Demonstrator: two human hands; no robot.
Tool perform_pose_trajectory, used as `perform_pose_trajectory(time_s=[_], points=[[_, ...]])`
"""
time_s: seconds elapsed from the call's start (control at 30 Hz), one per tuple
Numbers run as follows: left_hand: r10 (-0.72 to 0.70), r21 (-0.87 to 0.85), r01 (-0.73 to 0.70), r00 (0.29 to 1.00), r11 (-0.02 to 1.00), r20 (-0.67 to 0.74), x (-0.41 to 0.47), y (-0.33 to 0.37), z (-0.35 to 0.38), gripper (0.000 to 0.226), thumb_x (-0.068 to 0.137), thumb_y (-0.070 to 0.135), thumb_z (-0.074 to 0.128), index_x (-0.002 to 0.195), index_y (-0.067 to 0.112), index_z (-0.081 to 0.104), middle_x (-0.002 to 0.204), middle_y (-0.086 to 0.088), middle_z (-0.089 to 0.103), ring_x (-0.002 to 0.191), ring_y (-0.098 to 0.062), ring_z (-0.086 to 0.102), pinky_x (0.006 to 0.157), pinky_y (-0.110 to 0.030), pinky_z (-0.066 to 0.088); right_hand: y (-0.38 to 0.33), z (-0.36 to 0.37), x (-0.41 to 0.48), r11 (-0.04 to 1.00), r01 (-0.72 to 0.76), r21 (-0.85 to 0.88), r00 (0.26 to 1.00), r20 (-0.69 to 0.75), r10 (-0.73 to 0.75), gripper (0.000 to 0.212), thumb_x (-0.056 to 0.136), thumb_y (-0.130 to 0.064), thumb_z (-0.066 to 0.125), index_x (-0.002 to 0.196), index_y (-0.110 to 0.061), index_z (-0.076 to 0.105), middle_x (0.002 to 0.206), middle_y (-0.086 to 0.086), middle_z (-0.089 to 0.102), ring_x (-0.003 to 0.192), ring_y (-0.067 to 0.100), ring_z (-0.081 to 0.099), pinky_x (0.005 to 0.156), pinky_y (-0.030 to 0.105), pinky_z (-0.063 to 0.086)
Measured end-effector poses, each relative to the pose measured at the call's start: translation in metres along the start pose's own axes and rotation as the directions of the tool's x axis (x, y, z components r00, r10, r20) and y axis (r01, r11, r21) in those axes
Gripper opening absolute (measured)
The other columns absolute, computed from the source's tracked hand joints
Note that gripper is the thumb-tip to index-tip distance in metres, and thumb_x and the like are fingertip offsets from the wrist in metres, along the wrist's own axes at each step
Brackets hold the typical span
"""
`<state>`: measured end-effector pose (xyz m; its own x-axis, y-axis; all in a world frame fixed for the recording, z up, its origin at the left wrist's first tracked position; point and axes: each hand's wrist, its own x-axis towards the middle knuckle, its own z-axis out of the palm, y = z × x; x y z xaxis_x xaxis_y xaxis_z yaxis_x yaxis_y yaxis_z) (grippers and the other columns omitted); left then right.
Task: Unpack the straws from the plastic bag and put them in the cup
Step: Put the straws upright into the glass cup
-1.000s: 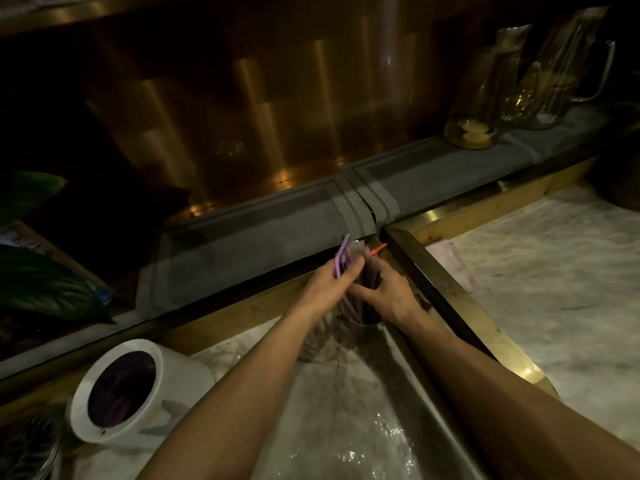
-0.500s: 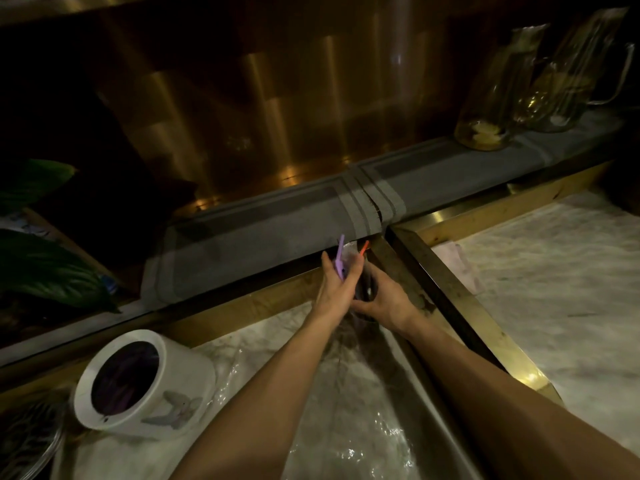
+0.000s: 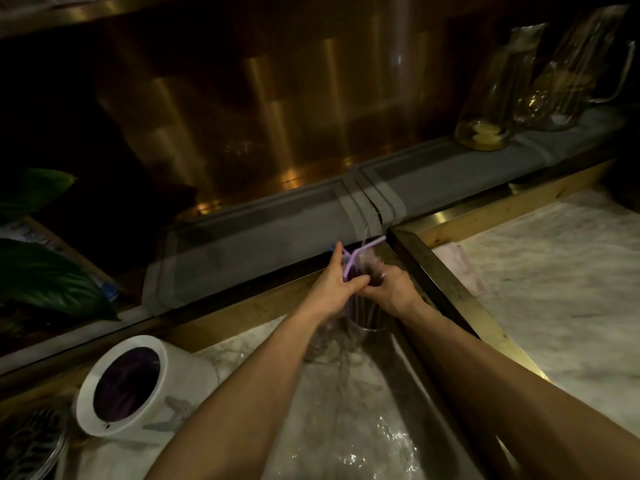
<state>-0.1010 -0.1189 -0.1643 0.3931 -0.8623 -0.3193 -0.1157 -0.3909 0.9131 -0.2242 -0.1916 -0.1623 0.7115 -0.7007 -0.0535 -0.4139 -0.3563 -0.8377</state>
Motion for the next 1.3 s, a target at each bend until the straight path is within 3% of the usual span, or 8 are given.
perform_pose_trajectory(time_s=[0.2,0.43,0.6,0.77,0.9,1.0,1.2,1.3], points=[[-0.006,-0.049,0.003,0.998,0.999,-0.058,0.006,0.012,-0.003,0.107,0.078,0.028,0.074,0.148,0.033,-0.007,0.152,-0.004,0.033,0.135,-0.023,0.037,0.113,-0.048,0.027,-0.007,-0.01,-0.001,0.994,-0.079,0.082,0.996,-0.025,0.081,0.03,0.076,-0.028,0.076,0.102,-0.016,0.067,0.086,-0.002,0.068,0.077,0.009,0.064,0.064,0.018,0.05],[-0.035,0.027,0.039,0.992,0.999,-0.121,0.001,-0.007,-0.005,0.105,0.079,0.029,0.073,0.149,0.032,-0.005,0.147,-0.007,0.041,0.131,-0.023,0.044,0.106,-0.043,0.034,-0.011,-0.005,-0.006,0.996,-0.093,0.014,0.995,-0.03,0.094,0.041,0.077,-0.03,0.075,0.112,-0.012,0.063,0.105,0.007,0.069,0.093,0.016,0.065,0.082,0.031,0.053],[0.058,0.15,-0.036,0.987,0.988,-0.15,-0.002,-0.005,-0.015,0.087,0.081,0.028,0.071,0.149,0.027,0.015,0.14,-0.004,0.048,0.123,-0.02,0.049,0.101,-0.048,0.044,-0.013,-0.006,-0.006,0.986,-0.166,0.035,0.986,-0.027,0.167,0.05,0.077,-0.026,0.075,0.121,-0.011,0.057,0.116,0.01,0.066,0.105,0.021,0.063,0.091,0.038,0.051],[0.119,0.153,-0.08,0.957,0.985,-0.265,0.001,-0.009,-0.024,0.061,0.077,0.027,0.076,0.128,0.014,0.043,0.107,-0.002,0.063,0.086,-0.002,0.059,0.062,-0.012,0.048,-0.011,-0.008,-0.006,0.98,-0.194,0.037,0.98,-0.026,0.195,0.046,0.077,-0.021,0.075,0.118,-0.013,0.058,0.116,0.009,0.066,0.108,0.022,0.061,0.095,0.042,0.049],[0.082,0.159,-0.047,0.972,0.986,-0.219,0.002,-0.028,-0.029,0.029,0.074,0.042,0.075,0.097,0.028,0.062,0.093,0.009,0.066,0.089,-0.007,0.064,0.073,-0.021,0.05,-0.008,-0.009,-0.009,0.973,-0.219,0.076,0.975,-0.021,0.221,0.043,0.078,-0.019,0.073,0.118,-0.013,0.058,0.117,0.009,0.065,0.108,0.023,0.061,0.094,0.042,0.05],[0.079,0.146,-0.063,0.99,0.987,-0.112,0.002,-0.034,-0.024,0.012,0.086,0.038,0.063,0.094,0.029,0.067,0.096,0.006,0.069,0.097,-0.014,0.064,0.086,-0.032,0.05,-0.005,-0.009,-0.013,0.967,-0.228,0.116,0.973,0.0,0.229,0.04,0.082,-0.015,0.069,0.119,-0.015,0.057,0.119,0.009,0.064,0.111,0.024,0.06,0.096,0.041,0.049],[0.136,0.273,-0.071,0.963,0.96,-0.231,-0.006,-0.017,-0.005,0.039,0.094,0.043,0.048,0.071,0.02,0.069,0.058,0.007,0.06,0.051,-0.001,0.055,0.053,-0.021,0.041,-0.008,-0.007,-0.012,0.959,-0.223,0.177,0.975,0.031,0.221,0.032,0.085,-0.016,0.065,0.116,-0.016,0.059,0.116,0.007,0.066,0.109,0.022,0.061,0.097,0.044,0.048],[0.133,0.252,-0.052,0.941,0.966,-0.312,-0.012,-0.007,0.003,0.045,0.094,0.048,0.044,0.065,0.02,0.065,0.057,0.005,0.061,0.052,-0.003,0.061,0.051,-0.022,0.047,-0.01,-0.005,-0.012,0.964,-0.204,0.171,0.978,0.001,0.207,0.028,0.086,-0.016,0.064,0.114,-0.015,0.06,0.111,0.006,0.067,0.106,0.02,0.063,0.095,0.043,0.049]])
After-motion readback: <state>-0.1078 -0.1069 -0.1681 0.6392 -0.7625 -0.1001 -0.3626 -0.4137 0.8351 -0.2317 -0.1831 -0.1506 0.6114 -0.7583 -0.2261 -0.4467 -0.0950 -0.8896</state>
